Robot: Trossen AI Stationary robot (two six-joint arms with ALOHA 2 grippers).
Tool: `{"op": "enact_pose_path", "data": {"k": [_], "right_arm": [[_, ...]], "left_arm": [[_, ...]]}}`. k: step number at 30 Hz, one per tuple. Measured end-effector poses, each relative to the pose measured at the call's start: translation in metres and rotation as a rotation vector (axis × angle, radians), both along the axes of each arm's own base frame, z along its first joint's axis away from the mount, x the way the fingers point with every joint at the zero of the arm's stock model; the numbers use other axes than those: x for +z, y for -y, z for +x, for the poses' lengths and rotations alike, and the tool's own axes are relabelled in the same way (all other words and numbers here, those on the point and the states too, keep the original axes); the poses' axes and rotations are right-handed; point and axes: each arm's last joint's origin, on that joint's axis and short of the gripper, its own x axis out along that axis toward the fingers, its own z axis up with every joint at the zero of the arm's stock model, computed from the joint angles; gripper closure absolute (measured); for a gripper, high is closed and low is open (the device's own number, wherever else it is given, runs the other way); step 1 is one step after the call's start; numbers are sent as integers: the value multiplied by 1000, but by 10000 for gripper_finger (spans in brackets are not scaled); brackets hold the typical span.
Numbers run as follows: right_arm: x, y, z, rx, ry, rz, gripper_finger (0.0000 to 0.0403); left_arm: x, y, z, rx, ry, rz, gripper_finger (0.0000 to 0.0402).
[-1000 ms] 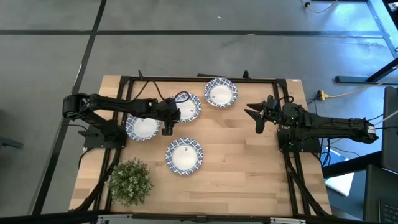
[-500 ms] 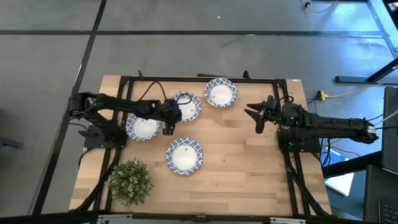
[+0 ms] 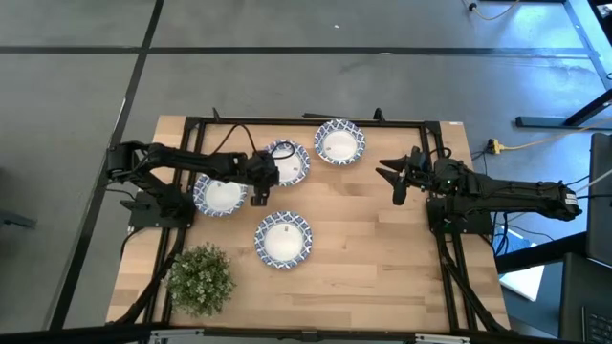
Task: Nest bowls inside each other
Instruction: Stack the top middle bowl on the right bowl
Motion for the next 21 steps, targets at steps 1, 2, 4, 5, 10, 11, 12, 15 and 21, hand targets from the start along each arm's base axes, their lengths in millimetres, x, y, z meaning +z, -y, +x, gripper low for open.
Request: {"op": "enact_pose_path", "data": {"k": [1,2,4,5,10,11,12,15,21], "right_arm": [[0,0,0,0,0,0,253],[0,0,0,0,0,0,253],[0,0,0,0,0,0,253],[0,0,0,0,0,0,253],[0,0,0,0,0,0,253],[0,0,0,0,0,0,253],[0,0,0,0,0,0,253],[0,0,0,0,0,0,253],[0,0,0,-1,1,1,253]], "left_arm": [[0,-1,0,3,0,0,274],[0,-1,0,6,0,0,274],[0,-2,-1,10,2,-6,274],[0,-2,0,10,4,-10,274],[0,-1,0,-1,8,-25,274],[0,-1,0,-1,8,-25,274],[0,-1,0,-4,7,-23,274],[0,-1,0,-8,5,-21,275],[-7,-2,1,-35,-29,-14,281]]}}
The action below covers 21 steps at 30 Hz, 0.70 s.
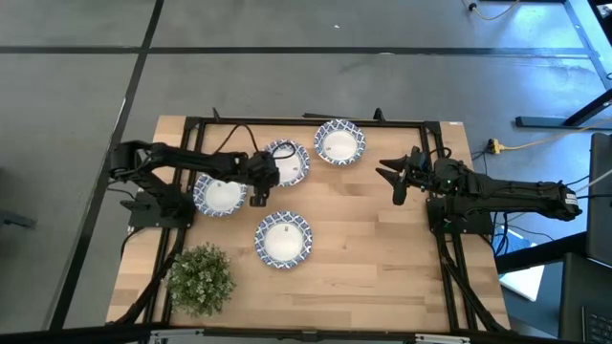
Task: Nest bowls inside each other
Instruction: Stack the top middle bowl on the right bowl
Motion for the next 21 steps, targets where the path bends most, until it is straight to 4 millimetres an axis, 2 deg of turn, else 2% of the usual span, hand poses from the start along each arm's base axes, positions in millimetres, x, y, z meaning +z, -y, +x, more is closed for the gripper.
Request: {"op": "enact_pose_path", "data": {"k": [9,13,18,21], "right_arm": [[0,0,0,0,0,2,253],[0,0,0,-3,-3,2,253],[-1,1,0,-24,-5,-1,253],[-1,1,0,-24,-7,-1,253]], "left_arm": [[-5,-2,3,21,-2,26,293],[-5,-2,4,21,1,27,324],[-5,-2,4,31,5,31,385],[-4,-2,4,44,15,27,394]]}}
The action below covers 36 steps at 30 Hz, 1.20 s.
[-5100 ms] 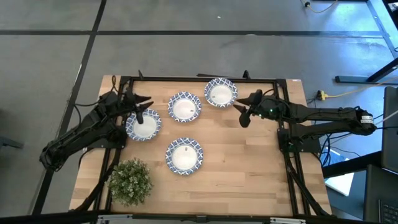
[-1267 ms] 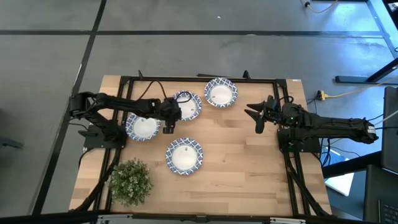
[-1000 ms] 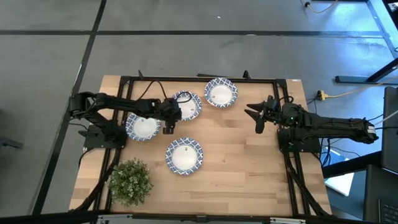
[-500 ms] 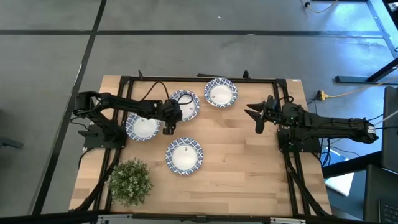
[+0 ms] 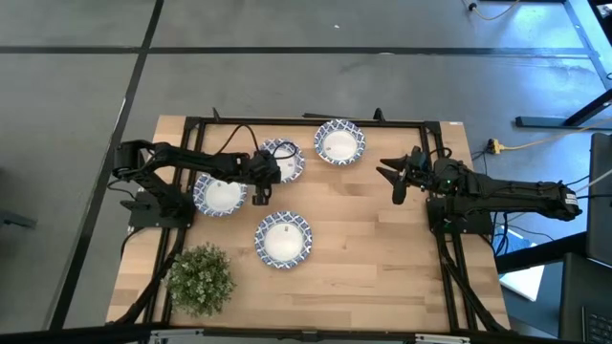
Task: Nest bowls inside each other
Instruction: Stack the top middle bowl on the right bowl
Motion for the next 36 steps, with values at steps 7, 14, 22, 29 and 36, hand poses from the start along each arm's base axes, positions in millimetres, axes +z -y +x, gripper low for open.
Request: {"op": "enact_pose_path", "data": {"k": [7,14,22,29,36], "right_arm": [[0,0,0,-1,0,0,253],[0,0,0,-1,-1,0,253],[-1,0,0,-1,-16,1,253],[-2,0,0,-1,-18,-1,253],[-2,0,0,-1,-18,1,253]], "left_arm": [[16,-4,11,2,41,12,399],[54,-15,29,-16,81,48,400],[96,-31,47,-63,227,72,400],[94,-37,70,-108,339,106,401],[74,-43,92,-115,346,89,401]]}}
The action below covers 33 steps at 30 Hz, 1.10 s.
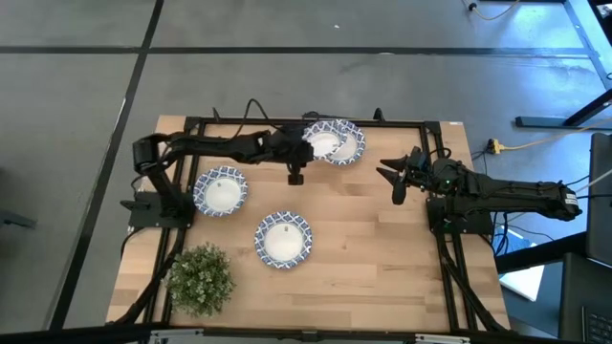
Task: Nest bowls inside each other
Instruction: Stack the top middle bowl on the right bowl
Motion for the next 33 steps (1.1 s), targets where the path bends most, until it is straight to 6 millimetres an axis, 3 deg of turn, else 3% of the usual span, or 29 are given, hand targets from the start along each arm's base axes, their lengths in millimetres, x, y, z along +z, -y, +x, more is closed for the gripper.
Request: {"op": "enact_pose_path", "data": {"k": [8,12,19,33], "right_arm": [[0,0,0,0,0,0,253],[0,0,0,0,0,1,253],[0,0,0,6,-1,2,253],[0,0,0,9,-4,-1,253]], "left_arm": [[17,-8,46,-45,72,-22,401],[16,-9,64,-70,12,-19,401],[-12,-19,66,-17,-182,-16,401],[-9,-28,68,6,-116,6,395]]}}
